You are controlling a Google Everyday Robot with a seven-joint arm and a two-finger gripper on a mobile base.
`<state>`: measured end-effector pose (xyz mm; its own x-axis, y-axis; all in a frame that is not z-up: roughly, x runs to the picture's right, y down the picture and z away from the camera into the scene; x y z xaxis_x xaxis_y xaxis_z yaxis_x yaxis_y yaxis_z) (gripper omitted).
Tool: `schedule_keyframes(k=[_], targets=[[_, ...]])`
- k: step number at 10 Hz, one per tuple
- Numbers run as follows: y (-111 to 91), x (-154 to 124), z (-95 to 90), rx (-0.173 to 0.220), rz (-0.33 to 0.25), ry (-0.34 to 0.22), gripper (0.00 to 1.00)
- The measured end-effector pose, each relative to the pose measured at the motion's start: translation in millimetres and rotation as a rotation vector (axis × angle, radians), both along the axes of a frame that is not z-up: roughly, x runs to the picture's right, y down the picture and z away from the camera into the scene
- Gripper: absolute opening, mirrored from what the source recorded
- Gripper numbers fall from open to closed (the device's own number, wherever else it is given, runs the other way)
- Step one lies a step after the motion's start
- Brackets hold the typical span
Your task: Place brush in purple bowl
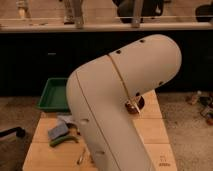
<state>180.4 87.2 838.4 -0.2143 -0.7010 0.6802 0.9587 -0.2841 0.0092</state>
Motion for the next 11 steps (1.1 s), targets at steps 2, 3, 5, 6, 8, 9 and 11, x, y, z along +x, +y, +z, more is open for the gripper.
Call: schedule_keyframes(k=[2,3,5,6,8,9,11], targets=[[-0.7,5.8,3.5,-0.004,0.008,0.009,0.02],[-0.4,7.7,4.7,-0.008,0.008,0.010,0.04],[-0.4,7.7,4.7,-0.008,0.008,0.010,0.11],[-0.3,7.8,4.7,-0.009,0.008,0.010,0.20],[-0.3,7.9,4.7,-0.009,0.008,0.010,0.43],[-0.3,7.9,4.7,-0.009,0.008,0.010,0.51],[-0.2,8.0,4.6,-0.009,0.008,0.010,0.73]])
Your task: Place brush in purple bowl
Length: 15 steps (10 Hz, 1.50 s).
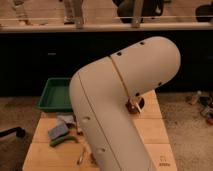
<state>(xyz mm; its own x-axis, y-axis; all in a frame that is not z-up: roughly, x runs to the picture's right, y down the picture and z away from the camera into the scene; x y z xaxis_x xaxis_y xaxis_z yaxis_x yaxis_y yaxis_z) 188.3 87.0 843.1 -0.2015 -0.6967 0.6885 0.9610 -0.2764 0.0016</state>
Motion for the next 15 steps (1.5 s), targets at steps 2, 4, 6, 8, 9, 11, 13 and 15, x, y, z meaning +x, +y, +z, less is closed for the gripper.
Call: schedule_keyframes(k=[2,4,6,8,9,11,13,15], targets=[[0.2,0.1,-0.1,0.000,0.000,0.000,0.80],[0.1,0.1,-0.1,0.000,0.000,0.000,0.80],[0.2,0.3,-0.1,0.000,0.000,0.000,0.80],[0.3,0.3,-0.1,0.000,0.000,0.000,0.80],[0.3,0.3,-0.1,0.000,0.000,0.000,0.80],[0.3,0.4,-0.1,0.000,0.000,0.001,0.80],[0.3,0.3,-0.1,0.000,0.000,0.000,0.80],[-0.1,0.2,-0.3,0.000,0.001,0.000,0.80]])
